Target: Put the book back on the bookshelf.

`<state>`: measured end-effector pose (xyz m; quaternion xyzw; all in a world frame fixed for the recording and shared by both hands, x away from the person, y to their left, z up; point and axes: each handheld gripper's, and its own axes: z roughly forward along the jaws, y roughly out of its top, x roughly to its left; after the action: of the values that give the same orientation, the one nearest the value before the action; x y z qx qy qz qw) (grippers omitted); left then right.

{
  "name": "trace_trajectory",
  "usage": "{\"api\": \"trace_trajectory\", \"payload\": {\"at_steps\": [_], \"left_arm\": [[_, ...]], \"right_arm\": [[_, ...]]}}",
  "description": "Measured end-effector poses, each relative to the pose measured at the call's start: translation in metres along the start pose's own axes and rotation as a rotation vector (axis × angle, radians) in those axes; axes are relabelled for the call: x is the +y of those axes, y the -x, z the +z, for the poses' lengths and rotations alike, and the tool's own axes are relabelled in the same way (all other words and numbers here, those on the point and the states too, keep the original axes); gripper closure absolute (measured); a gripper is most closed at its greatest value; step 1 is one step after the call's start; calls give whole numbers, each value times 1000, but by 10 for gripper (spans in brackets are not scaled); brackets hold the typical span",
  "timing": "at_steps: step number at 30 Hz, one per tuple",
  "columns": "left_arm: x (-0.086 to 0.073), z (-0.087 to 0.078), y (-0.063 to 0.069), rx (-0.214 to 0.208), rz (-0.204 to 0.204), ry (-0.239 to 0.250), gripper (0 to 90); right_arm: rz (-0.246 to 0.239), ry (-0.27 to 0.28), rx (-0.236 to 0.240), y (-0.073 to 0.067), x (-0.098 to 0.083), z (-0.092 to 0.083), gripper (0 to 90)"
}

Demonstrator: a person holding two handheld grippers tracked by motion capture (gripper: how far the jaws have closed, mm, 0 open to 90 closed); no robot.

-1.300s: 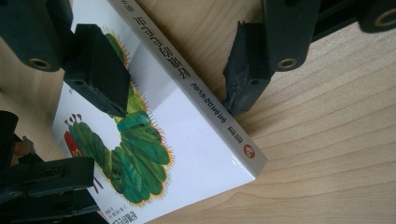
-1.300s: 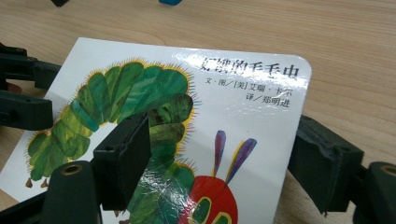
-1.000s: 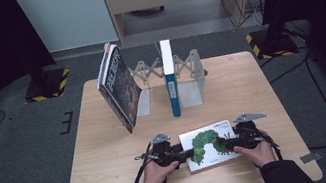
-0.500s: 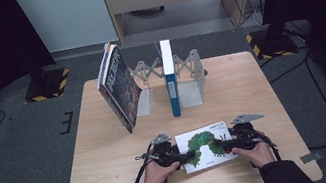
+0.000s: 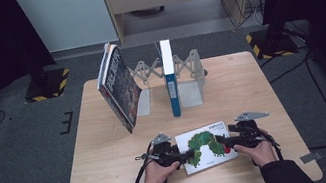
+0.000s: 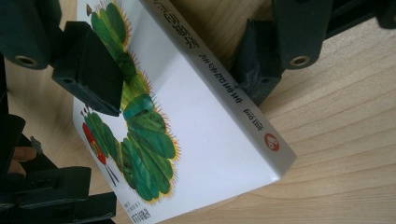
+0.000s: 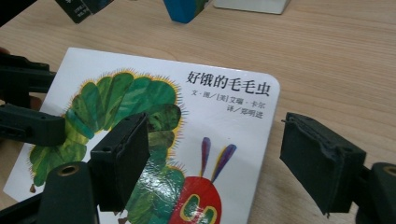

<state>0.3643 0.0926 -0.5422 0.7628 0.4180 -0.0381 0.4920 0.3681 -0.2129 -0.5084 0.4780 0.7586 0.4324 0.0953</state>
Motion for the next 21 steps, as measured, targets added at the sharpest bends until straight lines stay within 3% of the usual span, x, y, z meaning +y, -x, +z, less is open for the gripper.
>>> {"api": "trace_trajectory", "payload": {"at_steps": [4, 11, 21], "left_arm": [[0, 0, 0, 0, -1, -1, 336], [0, 0, 0, -3, -1, -1, 335], [0, 0, 0, 0, 5, -2, 325]], "right_arm": [[6, -40, -12, 2, -3, 2, 237], [5, -118, 18, -1, -8, 10, 241], [7, -114, 31, 0, -8, 11, 257]]}}
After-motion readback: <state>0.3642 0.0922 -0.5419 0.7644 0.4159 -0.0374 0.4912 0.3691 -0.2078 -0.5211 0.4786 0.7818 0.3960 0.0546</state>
